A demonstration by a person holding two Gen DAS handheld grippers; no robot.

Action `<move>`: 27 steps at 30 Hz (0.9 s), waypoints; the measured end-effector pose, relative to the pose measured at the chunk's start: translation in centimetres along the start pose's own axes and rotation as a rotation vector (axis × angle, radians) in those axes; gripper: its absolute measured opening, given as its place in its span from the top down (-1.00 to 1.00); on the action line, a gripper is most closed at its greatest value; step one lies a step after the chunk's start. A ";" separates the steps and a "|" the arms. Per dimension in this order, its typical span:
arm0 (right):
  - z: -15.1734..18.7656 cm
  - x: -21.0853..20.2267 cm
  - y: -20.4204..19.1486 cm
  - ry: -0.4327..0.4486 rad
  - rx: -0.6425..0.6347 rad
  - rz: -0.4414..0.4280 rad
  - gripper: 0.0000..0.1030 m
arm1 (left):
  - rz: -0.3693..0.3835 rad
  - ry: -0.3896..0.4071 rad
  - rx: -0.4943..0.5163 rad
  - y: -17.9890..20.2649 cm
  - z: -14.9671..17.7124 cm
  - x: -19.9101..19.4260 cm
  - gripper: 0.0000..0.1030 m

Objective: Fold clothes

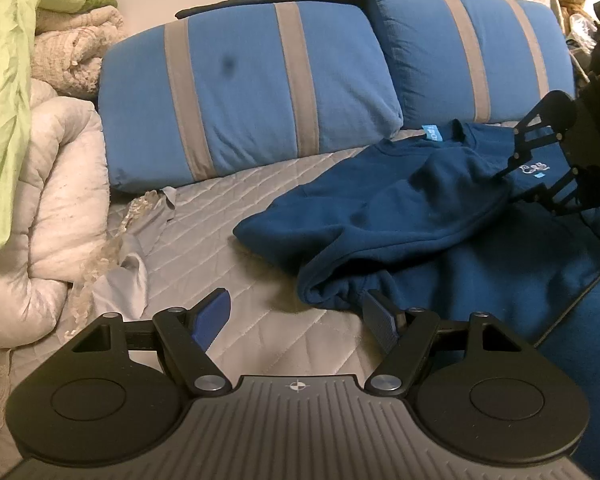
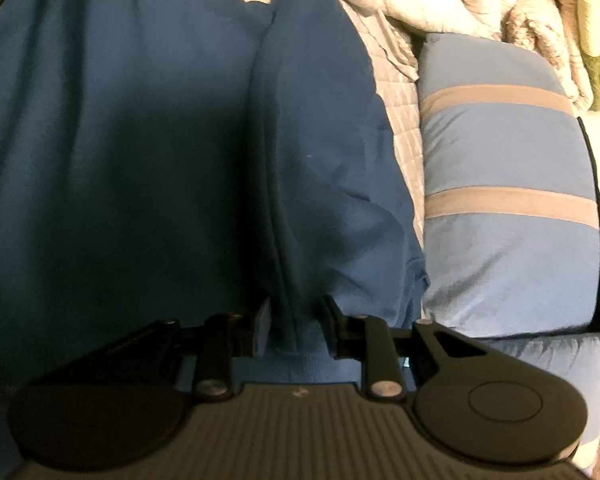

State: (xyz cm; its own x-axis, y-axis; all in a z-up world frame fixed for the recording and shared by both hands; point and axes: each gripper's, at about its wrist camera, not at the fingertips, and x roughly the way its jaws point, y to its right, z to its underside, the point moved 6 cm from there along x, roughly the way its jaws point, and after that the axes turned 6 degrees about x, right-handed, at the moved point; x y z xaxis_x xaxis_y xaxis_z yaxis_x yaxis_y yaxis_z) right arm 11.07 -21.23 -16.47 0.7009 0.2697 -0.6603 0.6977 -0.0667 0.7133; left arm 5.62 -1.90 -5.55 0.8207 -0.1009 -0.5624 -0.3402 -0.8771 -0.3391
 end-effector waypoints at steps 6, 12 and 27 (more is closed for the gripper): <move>-0.2 0.3 -0.6 -0.002 -0.079 -0.027 0.76 | 0.009 0.004 0.016 0.4 -0.1 0.8 -0.42; -1.0 -0.9 1.9 -0.015 -0.078 0.008 0.90 | 0.046 -0.003 0.034 0.5 -0.7 3.0 -0.41; -3.3 -4.4 16.5 -0.071 0.105 0.277 0.91 | -0.084 -0.069 0.010 -0.4 -2.1 8.1 -0.23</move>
State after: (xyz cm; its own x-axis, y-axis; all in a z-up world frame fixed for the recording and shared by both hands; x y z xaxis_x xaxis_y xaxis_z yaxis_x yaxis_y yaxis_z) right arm 18.97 -20.33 -1.03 0.8727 0.1596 -0.4615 0.4875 -0.2283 0.8428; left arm 13.36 -3.32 -8.34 0.8130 0.0062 -0.5822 -0.2759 -0.8764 -0.3947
